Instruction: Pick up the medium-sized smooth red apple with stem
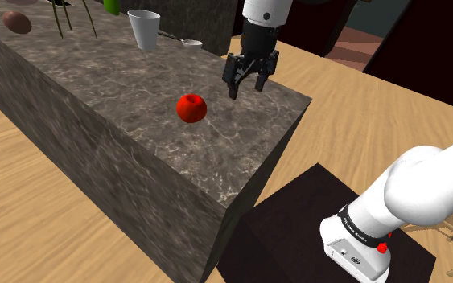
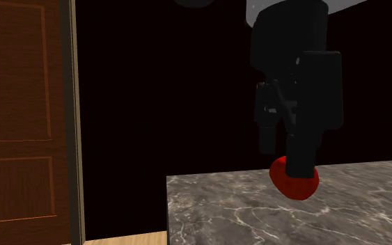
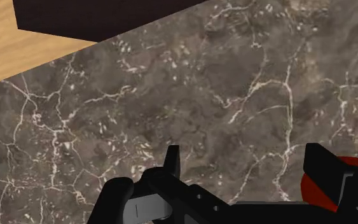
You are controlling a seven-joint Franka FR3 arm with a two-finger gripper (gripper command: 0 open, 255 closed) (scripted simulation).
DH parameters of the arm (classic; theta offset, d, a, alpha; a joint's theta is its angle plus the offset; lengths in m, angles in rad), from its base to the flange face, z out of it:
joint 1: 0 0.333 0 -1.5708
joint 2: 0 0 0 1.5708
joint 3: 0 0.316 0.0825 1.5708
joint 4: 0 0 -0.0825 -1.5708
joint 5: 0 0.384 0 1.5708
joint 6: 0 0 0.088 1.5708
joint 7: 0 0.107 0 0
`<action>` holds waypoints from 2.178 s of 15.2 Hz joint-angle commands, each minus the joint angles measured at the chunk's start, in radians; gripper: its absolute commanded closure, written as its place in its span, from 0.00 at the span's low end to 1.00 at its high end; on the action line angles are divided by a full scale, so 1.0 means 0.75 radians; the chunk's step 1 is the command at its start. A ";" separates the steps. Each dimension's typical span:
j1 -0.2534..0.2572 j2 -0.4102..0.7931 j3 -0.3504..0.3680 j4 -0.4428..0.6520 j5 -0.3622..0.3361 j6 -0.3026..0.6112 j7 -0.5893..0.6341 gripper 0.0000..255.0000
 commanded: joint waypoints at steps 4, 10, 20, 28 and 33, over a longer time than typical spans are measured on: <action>0.010 0.244 0.136 0.230 -0.159 0.031 0.207 0.00; 0.095 0.598 0.246 0.586 -0.446 -0.029 0.463 0.00; 0.098 0.612 0.238 0.466 -0.462 0.100 0.490 0.00; 0.099 0.613 0.239 0.469 -0.462 0.098 0.491 1.00; 0.100 0.607 0.240 0.515 -0.456 0.049 0.480 1.00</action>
